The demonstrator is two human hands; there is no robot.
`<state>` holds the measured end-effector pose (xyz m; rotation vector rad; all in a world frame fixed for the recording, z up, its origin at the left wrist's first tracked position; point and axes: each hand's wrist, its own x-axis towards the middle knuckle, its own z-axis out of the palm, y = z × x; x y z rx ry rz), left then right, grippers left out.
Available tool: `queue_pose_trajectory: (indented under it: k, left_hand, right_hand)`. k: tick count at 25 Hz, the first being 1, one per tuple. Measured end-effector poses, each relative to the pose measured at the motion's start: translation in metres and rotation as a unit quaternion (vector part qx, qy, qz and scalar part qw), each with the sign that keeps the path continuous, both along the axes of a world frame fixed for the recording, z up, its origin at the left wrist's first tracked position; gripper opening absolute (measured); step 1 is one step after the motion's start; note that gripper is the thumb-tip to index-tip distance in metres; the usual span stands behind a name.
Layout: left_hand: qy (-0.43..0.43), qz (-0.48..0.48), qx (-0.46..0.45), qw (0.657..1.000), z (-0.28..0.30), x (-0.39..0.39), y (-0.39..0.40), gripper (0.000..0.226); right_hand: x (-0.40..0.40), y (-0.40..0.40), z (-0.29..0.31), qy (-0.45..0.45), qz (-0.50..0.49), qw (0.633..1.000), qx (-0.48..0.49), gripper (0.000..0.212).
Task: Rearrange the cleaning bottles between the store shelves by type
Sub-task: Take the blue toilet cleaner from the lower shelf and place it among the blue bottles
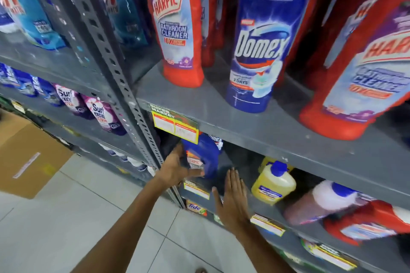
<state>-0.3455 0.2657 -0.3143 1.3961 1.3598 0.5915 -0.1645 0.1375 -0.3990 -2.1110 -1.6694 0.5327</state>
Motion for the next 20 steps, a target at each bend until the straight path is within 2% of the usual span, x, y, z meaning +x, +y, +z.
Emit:
queue_pose_trajectory:
  k: [3,7,11,15,17,20]
  left_hand:
    - [0.031,-0.043,-0.012,0.999,-0.013,-0.006,0.020,0.073]
    - [0.032,-0.089,-0.013,0.995,-0.013,-0.011,0.030,0.069]
    - [0.002,-0.080,-0.026,0.996,-0.005,-0.007,0.024,0.062]
    - [-0.056,-0.020,-0.020,0.998,0.011,-0.003,-0.009,0.061]
    - [-0.042,-0.014,0.025,0.999,0.017,-0.007,-0.035,0.056]
    - [-0.038,-0.028,0.066,0.997,0.029,-0.016,-0.081,0.059]
  right_hand:
    - [-0.005,0.003,-0.018,-0.063,-0.006,0.998,-0.001,0.080]
    - [-0.005,0.005,-0.021,-0.088,-0.008,0.996,-0.018,0.079]
    - [-0.006,0.006,-0.023,-0.088,-0.002,0.995,-0.043,0.077]
    - [-0.002,0.001,-0.010,-0.022,0.007,0.999,-0.043,0.077]
    - [-0.001,-0.018,0.008,0.023,0.004,1.000,0.013,0.072]
    - [0.006,-0.069,0.046,0.091,-0.007,0.984,0.151,0.059]
